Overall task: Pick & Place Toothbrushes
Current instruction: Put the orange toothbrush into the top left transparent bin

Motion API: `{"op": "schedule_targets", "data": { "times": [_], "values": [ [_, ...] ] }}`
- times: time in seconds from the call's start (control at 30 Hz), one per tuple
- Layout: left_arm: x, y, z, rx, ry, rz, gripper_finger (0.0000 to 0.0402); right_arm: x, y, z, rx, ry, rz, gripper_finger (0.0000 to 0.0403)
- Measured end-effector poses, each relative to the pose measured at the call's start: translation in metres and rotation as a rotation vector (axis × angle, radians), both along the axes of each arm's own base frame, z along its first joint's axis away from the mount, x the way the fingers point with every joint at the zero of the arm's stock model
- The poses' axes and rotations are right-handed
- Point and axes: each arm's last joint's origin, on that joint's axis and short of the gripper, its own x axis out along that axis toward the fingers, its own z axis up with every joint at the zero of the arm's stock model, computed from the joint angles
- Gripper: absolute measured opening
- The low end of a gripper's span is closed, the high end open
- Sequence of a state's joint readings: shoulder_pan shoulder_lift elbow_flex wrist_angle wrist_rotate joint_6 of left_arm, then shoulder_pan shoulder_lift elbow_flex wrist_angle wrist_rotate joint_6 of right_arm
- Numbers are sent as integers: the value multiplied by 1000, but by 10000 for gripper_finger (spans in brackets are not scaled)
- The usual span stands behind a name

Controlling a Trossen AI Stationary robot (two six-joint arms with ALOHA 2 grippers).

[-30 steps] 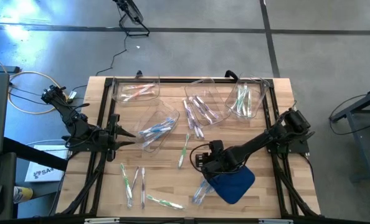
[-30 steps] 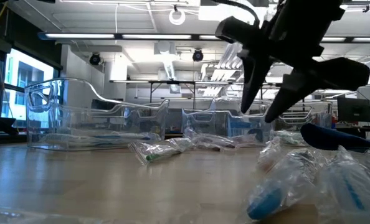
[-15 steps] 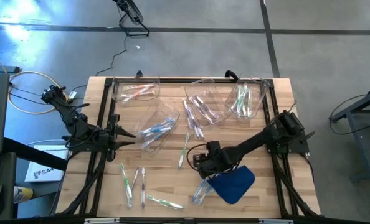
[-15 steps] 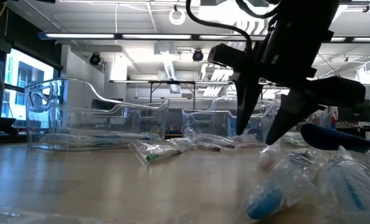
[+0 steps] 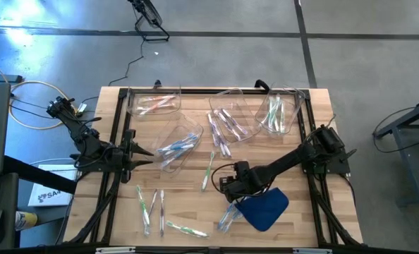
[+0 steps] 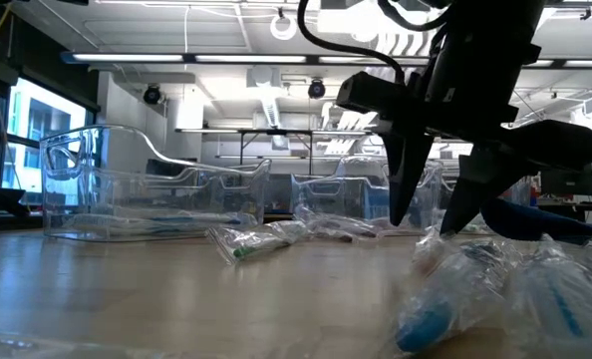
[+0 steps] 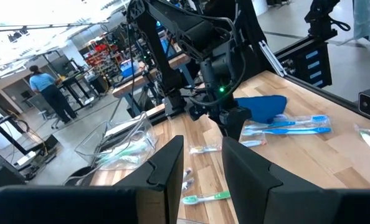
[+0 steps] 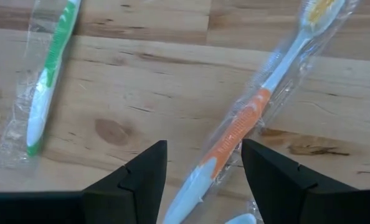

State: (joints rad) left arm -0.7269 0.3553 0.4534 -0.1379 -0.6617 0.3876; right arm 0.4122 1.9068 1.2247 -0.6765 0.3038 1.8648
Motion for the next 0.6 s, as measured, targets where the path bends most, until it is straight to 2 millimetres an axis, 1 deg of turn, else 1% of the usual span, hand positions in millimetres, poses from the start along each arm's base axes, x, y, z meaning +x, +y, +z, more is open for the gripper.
{"op": "schedule_targets", "data": {
  "times": [0.33, 0.6],
  "values": [
    [0, 0, 0, 0, 0, 0, 106, -1, 0, 0, 9, 13, 2, 201],
    [0, 0, 0, 0, 0, 0, 106, -7, -4, -10, -15, 23, -31, 201]
  ]
}}
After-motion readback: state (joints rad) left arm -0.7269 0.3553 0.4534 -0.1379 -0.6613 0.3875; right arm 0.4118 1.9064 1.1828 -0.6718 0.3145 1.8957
